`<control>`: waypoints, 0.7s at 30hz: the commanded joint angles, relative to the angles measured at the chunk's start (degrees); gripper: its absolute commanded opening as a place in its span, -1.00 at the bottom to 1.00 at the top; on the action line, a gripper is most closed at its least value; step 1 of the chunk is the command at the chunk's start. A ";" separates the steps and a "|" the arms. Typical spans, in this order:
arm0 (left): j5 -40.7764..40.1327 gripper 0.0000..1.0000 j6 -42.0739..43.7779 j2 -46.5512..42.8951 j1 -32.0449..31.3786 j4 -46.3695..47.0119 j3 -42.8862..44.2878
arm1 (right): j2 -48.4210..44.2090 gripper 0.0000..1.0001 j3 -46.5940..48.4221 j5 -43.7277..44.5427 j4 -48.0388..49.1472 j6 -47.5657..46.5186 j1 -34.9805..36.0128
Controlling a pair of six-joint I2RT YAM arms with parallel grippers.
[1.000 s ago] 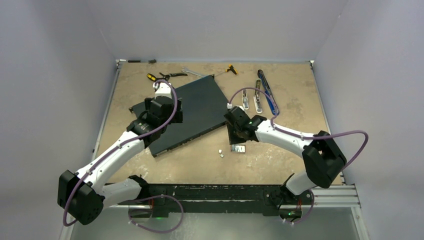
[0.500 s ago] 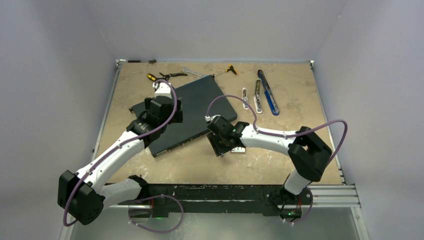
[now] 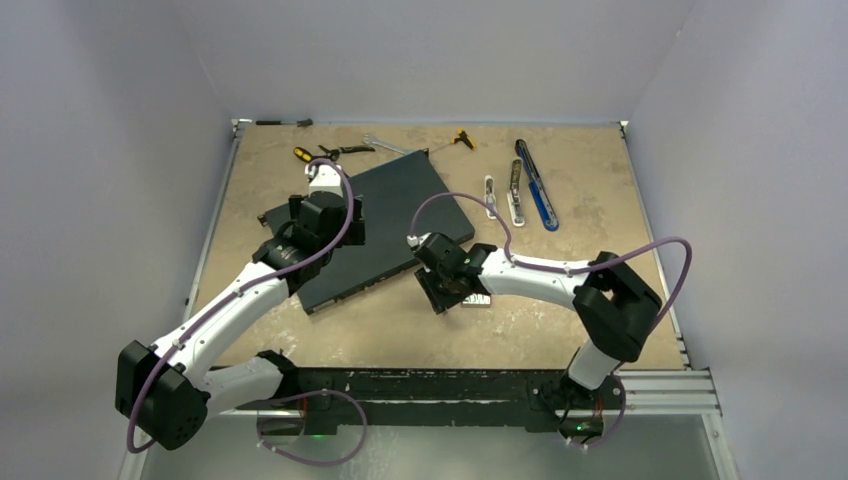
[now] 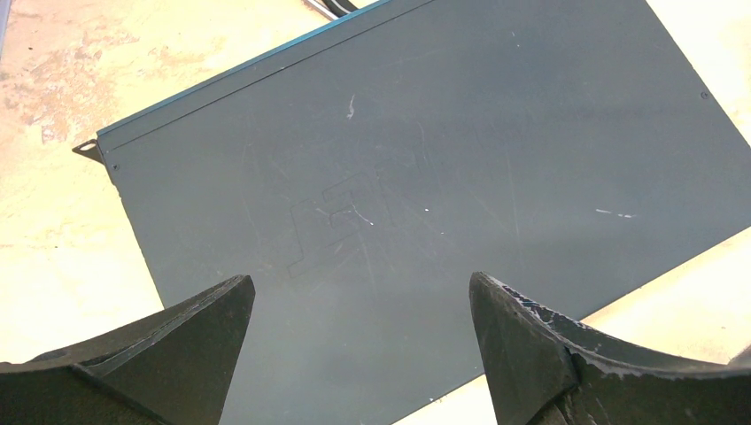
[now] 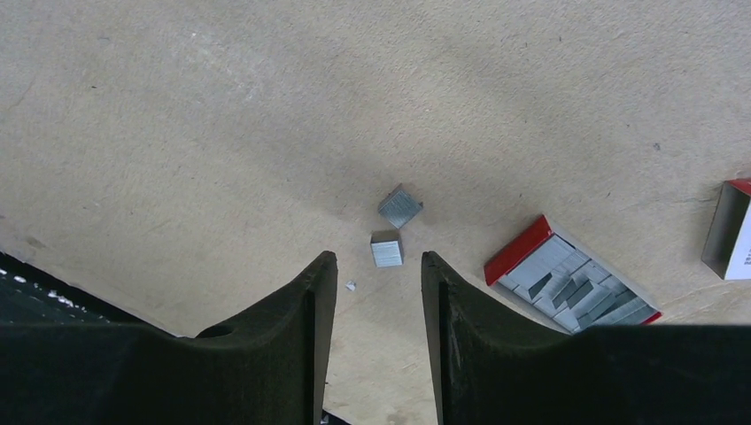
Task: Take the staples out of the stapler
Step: Pick up the staple from the center of the board.
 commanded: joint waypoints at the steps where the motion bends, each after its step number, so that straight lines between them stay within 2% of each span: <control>1: 0.24 0.79 0.58 -0.56 0.41 1.81 0.70 | 1.56 -0.15 -0.39 -1.06 -0.64 -1.18 0.34; 8: 0.31 0.79 0.58 -0.51 0.47 1.79 0.69 | 2.75 -0.16 -0.85 -0.08 -0.90 -1.22 0.68; 21: 0.35 0.79 0.58 -0.43 0.62 1.84 0.67 | 3.40 -0.43 -0.75 -0.57 -0.55 -1.12 1.04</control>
